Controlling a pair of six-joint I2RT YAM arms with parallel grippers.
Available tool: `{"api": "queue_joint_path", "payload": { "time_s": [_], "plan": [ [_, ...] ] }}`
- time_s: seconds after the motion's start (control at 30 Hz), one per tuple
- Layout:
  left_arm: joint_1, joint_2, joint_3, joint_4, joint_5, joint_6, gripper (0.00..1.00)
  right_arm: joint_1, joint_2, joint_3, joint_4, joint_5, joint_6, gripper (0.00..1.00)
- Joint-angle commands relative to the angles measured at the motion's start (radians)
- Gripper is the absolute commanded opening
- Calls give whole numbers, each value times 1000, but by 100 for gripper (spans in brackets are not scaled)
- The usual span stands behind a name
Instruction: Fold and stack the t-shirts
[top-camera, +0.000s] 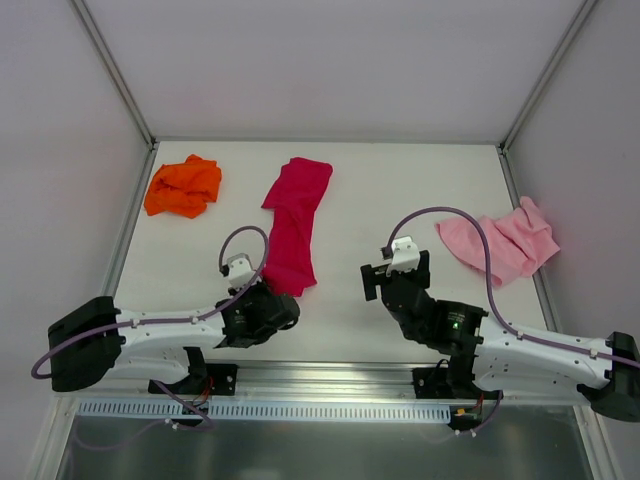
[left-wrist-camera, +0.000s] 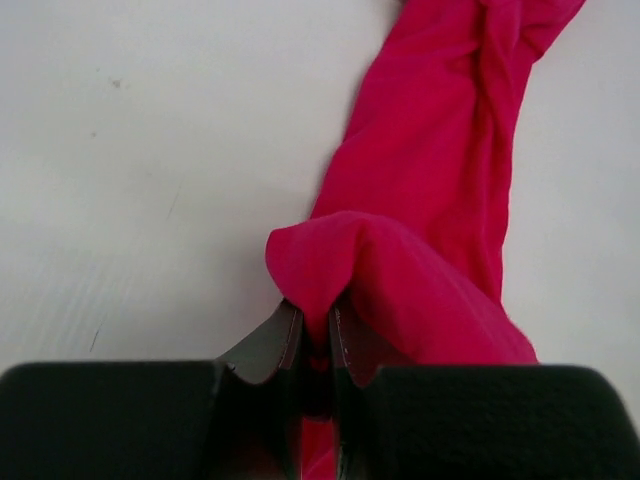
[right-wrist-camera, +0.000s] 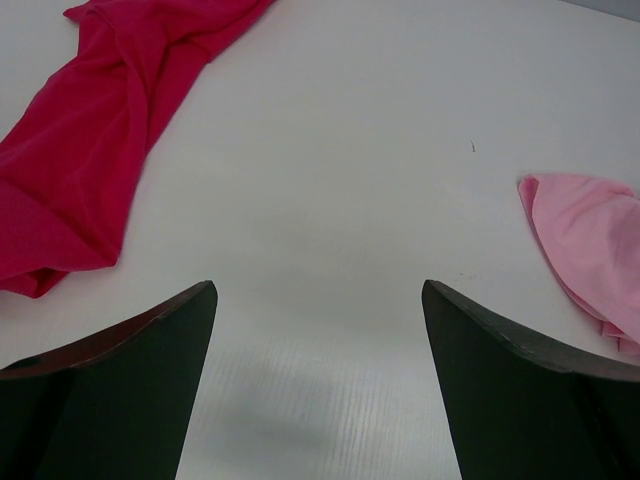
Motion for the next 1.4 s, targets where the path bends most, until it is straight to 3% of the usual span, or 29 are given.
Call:
{"api": "queue_joint_path", "payload": {
  "time_s": [0.0, 0.1, 0.3, 0.43, 0.87, 1.37],
  "plan": [
    [72, 6, -3, 508, 120, 451, 0, 8, -16, 12, 21, 12, 15, 89],
    [73, 71, 53, 580, 161, 587, 0, 11, -21, 15, 12, 20, 13, 89],
    [102, 198, 198, 631, 205, 703, 0, 11, -10, 14, 16, 21, 9, 89],
    [141, 252, 269, 618, 240, 711, 0, 11, -10, 15, -1, 26, 13, 89],
    [201, 223, 283, 464, 103, 612, 0, 11, 6, 15, 7, 37, 6, 89],
    [334, 396, 456, 487, 195, 712, 0, 11, 37, 21, 13, 12, -10, 89]
  ]
}}
